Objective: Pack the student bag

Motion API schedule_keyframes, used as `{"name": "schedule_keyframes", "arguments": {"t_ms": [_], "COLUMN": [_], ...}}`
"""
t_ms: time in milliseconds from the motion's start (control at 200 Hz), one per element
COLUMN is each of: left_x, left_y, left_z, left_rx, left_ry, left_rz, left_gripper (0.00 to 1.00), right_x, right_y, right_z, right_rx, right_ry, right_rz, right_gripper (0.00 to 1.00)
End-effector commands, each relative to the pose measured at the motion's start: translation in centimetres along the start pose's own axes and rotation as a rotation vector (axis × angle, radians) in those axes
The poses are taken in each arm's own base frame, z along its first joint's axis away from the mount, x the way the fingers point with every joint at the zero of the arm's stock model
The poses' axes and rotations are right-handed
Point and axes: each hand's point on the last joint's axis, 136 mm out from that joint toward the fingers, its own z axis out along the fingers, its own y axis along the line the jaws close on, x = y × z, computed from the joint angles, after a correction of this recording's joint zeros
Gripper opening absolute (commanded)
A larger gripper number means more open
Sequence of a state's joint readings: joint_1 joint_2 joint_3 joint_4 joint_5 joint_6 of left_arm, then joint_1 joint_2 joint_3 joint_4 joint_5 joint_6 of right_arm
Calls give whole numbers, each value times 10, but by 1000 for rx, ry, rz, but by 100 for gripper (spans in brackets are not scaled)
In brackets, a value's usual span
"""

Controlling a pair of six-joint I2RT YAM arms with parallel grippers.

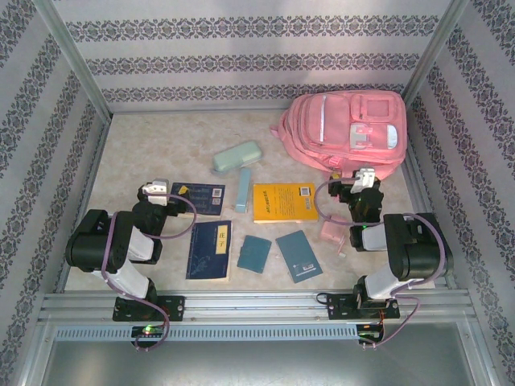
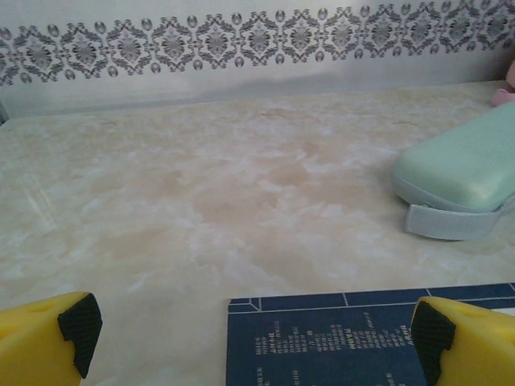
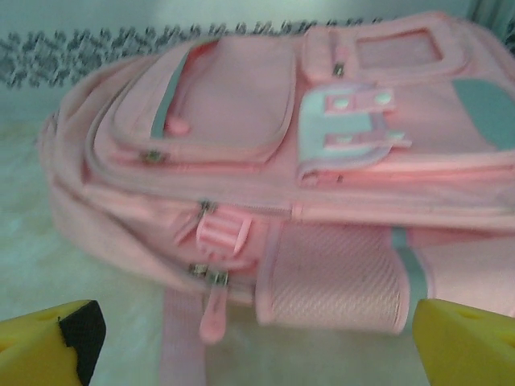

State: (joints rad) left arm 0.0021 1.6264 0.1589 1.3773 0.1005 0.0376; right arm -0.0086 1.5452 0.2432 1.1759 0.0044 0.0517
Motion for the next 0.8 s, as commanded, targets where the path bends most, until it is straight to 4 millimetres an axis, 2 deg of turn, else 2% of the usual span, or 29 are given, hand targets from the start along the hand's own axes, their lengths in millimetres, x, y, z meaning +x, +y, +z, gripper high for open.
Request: {"name": "schedule_keyframes", "arguments": {"t_ms": [0, 75, 135, 215, 335, 425, 475, 580, 669, 694, 739, 794], "left_x": [-8, -8, -8, -8, -7, -10, -15, -25, -41, -47, -55, -75], "left_y": [15, 15, 15, 16, 18, 16, 14, 19, 26, 28, 26, 14], "left_z": [-1, -1, 0, -1, -2, -4, -6, -16, -23, -23, -21, -22], "left_rx": [-76, -79, -79, -82, -97, -83, -72, -108, -149, -155, -147, -88], "left_ry": [-37, -37, -38, -38, -36, -43, -59, -89, -103, -102, -71, -67], "left_rz": [-38, -39, -40, -42, -47, -40, -34, -44, -60, -61, -42, 34], "left_gripper": [100, 100, 100, 100, 100, 100, 100, 100, 100, 100, 100, 100], "right_x": [-4, -6, -4, -4, -4, -9, -15, -42, -71, -93, -108, -125], "right_y": [14, -2, -21, -17, -26, -21, -12, 23, 50, 58, 78, 111], "right_z": [-8, 5, 3, -8, -7, -6, -11, -21, -31, -33, -40, -53], "right_rx": [-73, 21, 137, 108, 161, 150, 136, 100, 42, 30, -21, -116], "right_ry": [-39, -9, 6, -41, -36, -49, -56, -69, -81, -116, -127, -134], "right_rz": [-31, 5, 43, 37, 55, 33, -6, -168, -194, -179, -175, -213], "right_gripper": [98, 98, 98, 98, 98, 98, 98, 98, 98, 98, 98, 98]}}
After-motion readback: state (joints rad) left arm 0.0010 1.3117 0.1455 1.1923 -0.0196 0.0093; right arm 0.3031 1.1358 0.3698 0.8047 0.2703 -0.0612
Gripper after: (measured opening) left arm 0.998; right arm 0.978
